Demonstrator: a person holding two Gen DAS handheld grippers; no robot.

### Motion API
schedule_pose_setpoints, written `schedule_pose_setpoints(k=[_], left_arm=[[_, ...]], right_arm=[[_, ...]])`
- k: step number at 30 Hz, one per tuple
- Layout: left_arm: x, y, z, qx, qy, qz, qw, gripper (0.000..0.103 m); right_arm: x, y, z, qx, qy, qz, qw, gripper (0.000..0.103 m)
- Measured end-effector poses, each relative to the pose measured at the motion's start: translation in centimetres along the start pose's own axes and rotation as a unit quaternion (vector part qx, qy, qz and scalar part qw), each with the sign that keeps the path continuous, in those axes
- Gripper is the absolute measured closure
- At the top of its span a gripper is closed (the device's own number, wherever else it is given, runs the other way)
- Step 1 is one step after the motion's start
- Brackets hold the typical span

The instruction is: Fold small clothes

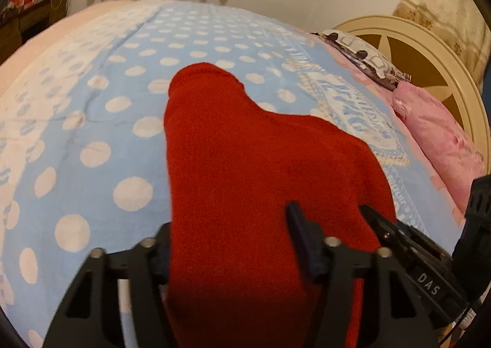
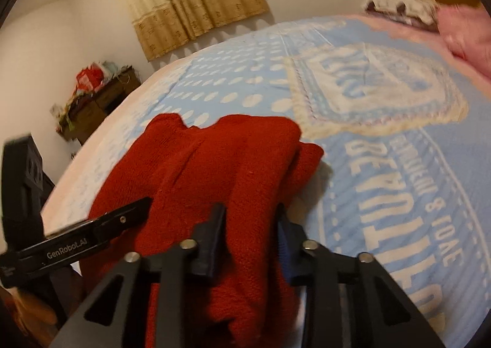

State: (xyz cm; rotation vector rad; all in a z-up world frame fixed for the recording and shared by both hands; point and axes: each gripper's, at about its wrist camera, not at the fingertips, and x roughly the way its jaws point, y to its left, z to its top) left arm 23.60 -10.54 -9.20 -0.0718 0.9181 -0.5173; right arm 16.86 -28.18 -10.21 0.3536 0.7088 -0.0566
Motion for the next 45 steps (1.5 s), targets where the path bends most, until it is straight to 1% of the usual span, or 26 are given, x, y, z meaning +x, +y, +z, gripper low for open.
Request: schedule_pose_setpoints(k=[3, 6, 13, 18, 22, 26, 34, 40, 45], left_arm=[[-0.4, -0.4, 0.0, 0.003, -0.010, 0.013, 0.9999, 0.059], [-0.9, -0.7, 0.0, 0.008, -0.018, 0.029, 0.9994, 0.064], [-2.7, -1.2, -0.4, 0.027, -0.025, 0.055, 0.9978, 0.065], [-4.5, -0.9, -1.2, 0.037, -0.031, 0.069, 0.9964, 0.065], [-6.0, -0.2, -1.7, 0.045, -0.038, 0.086, 0.9946, 0.065], [-7.5, 0.9, -2.0, 0.045, -0.046, 0.105, 0.9924, 0.066], [-10.1, 3.6, -2.8, 0.032, -0.057, 0.125, 0.9900, 0.066], [-11.9, 6.5, -3.2, 0.010, -0.064, 0.140, 0.9880, 0.066], [-13.2, 9.0, -3.3, -0.007, -0.070, 0.159, 0.9848, 0.066]], right_arm=[[-0.2, 0.3, -0.1, -0.008, -0.005, -0.010, 1.000, 0.079], [-0.7, 0.5, -0.1, -0.007, -0.012, -0.016, 1.000, 0.082], [-2.8, 1.8, -0.5, 0.011, -0.033, -0.011, 0.999, 0.083], [-4.5, 3.3, -1.1, 0.021, -0.042, 0.007, 0.999, 0.083], [-5.6, 5.4, -1.5, 0.016, -0.048, 0.023, 0.998, 0.083], [-5.8, 7.5, -2.0, 0.005, -0.047, 0.035, 0.998, 0.083], [-5.9, 11.1, -2.7, -0.012, -0.041, 0.061, 0.997, 0.083], [-5.5, 14.6, -2.9, -0.035, -0.037, 0.086, 0.995, 0.083], [-4.7, 17.7, -3.2, -0.051, -0.028, 0.104, 0.993, 0.083]])
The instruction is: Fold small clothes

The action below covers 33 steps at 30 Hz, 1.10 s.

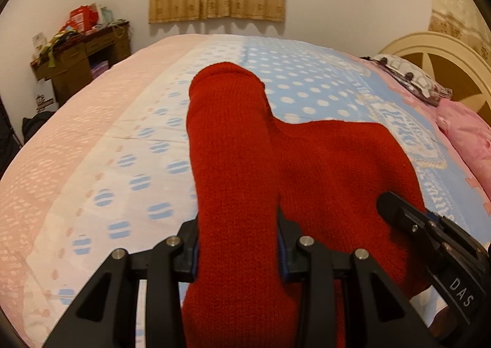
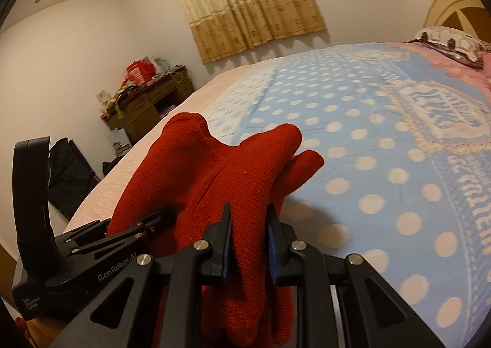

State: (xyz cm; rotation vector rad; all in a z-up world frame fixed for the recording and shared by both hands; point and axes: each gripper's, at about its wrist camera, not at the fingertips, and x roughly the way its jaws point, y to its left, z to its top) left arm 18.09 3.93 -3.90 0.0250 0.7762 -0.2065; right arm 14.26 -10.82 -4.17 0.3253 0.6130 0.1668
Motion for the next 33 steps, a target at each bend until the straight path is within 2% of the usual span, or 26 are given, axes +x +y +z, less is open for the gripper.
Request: schedule_pose_setpoints(k=[9, 16, 25, 33], left_arm=[[-0.3, 4.7, 0.2, -0.028, -0.005, 0.034, 0.9990, 0.066], [-0.1, 7.0, 0.6, -0.044, -0.008, 0.054, 0.9975, 0.066], [1.4, 8.8, 1.7, -0.040, -0.013, 0.083, 0.9956, 0.066], [3.7, 8.7, 3.2, -0.010, -0.022, 0.114, 0.9931, 0.066]], right_arm=[[2.6, 5.2, 0.2, -0.026, 0.012, 0.034, 0.999, 0.083], [4.6, 7.6, 0.3, -0.035, 0.020, 0.056, 0.998, 0.083], [7.8, 8.8, 1.4, -0.040, 0.022, 0.065, 0.997, 0.083], [10.9, 8.6, 1.9, -0.040, 0.020, 0.044, 0.998, 0.083]])
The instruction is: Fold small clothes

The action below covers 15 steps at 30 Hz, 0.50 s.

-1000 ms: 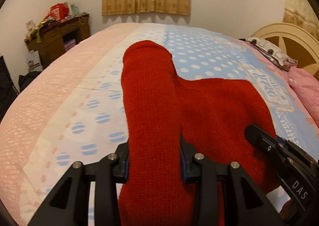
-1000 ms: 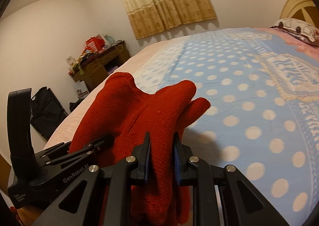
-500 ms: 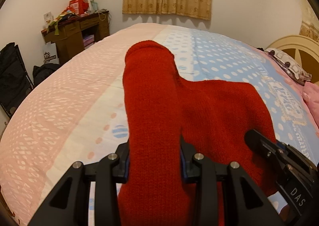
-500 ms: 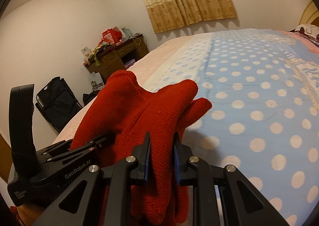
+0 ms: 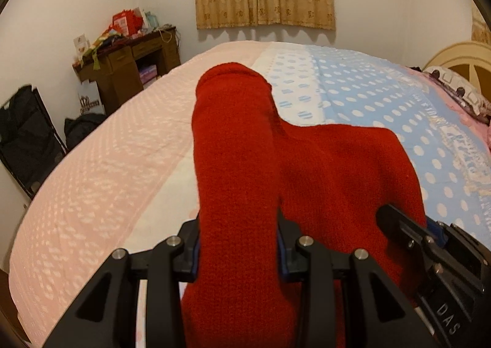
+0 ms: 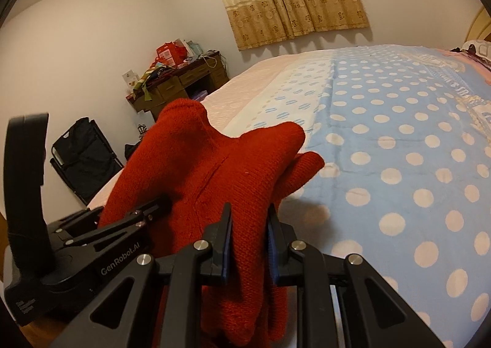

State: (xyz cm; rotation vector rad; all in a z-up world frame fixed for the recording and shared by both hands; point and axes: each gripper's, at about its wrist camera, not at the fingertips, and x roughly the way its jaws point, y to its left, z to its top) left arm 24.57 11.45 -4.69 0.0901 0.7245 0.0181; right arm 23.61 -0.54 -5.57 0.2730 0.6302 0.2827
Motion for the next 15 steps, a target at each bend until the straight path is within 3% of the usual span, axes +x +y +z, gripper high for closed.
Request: schedule_pose_setpoints(k=[7, 15], left_arm=[[2.7, -0.3, -0.3, 0.013, 0.011, 0.003, 0.9999, 0.067], [4.0, 0.6, -0.7, -0.006, 0.032, -0.003, 0.9995, 0.066]], right_arm=[[3.3, -2.1, -0.3, 0.011, 0.023, -0.028, 0.999, 0.083], [5.5, -3.2, -0.9, 0.015, 0.044, -0.038, 0.998, 0.083]])
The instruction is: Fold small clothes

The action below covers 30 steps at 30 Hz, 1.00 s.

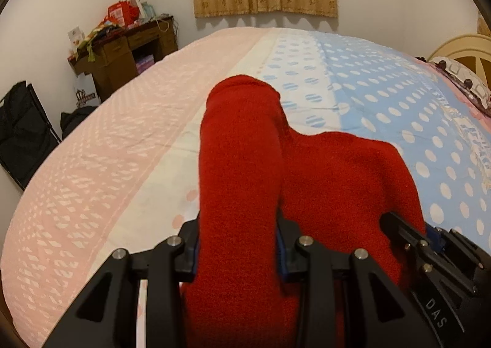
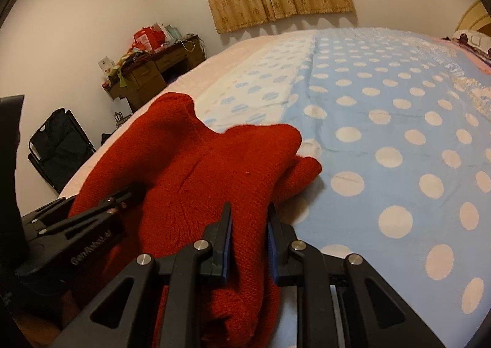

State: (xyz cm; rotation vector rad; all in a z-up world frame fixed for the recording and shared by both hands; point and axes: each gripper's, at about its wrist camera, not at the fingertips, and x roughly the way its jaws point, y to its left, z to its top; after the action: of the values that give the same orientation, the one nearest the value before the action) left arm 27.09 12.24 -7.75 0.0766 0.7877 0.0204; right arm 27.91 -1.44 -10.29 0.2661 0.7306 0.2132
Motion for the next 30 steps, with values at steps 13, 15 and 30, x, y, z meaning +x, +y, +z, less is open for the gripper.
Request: schedule_pose_setpoints(k=[13, 15, 30], left_arm=[[1.3, 1.6, -0.2, -0.042, 0.015, -0.013, 0.9989, 0.048], [1.4, 2.0, -0.2, -0.052, 0.021, -0.012, 0.9984, 0.036], [-1.4, 4.9, -2.8, -0.111, 0.057, -0.007, 0.9922, 0.016]], right_arm=[[1.1, 0.0, 0.2, -0.005, 0.016, -0.008, 1.000, 0.083], [1.2, 0.2, 0.2, -0.010, 0.017, -0.013, 1.000, 0.083], [0.8, -0.2, 0.0, -0.007, 0.018, -0.022, 1.000, 0.070]])
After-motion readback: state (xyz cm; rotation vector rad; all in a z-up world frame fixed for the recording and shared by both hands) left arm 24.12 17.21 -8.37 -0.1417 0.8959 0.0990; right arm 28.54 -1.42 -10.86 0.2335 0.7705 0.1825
